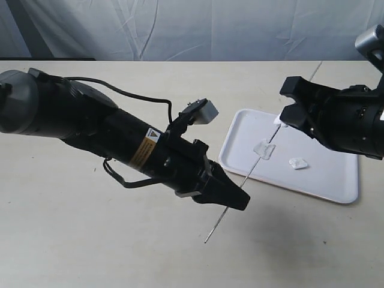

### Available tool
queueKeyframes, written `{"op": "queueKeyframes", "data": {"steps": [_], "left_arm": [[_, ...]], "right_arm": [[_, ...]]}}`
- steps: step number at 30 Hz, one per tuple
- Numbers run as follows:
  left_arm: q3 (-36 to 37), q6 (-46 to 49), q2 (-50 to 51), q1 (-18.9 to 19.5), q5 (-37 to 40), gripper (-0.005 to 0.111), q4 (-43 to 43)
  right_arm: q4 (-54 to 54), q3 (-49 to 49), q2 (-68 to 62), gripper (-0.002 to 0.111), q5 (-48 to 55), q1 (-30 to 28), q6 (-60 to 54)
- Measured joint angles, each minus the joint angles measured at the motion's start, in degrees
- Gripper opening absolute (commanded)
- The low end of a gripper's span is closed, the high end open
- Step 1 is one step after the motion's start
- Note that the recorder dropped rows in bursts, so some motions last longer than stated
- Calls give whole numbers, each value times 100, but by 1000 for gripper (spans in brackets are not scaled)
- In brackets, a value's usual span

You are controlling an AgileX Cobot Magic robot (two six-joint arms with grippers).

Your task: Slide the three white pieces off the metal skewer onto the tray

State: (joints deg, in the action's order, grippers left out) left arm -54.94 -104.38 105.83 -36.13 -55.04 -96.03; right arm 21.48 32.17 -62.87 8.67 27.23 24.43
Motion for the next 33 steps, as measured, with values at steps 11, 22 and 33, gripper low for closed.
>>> {"op": "queueKeyframes", "data": {"steps": [11,22,33], "left_arm": [[0,0,0,0,-18,0,21],[0,-78,0,0,-167,0,230],[14,-255,0,0,-278,0,-79]], "right_arm": [[0,0,0,-1,-130,13,0],[0,-10,0,-1,-534,38,-4],[-56,-22,0,-1,-689,-820,-14]]}}
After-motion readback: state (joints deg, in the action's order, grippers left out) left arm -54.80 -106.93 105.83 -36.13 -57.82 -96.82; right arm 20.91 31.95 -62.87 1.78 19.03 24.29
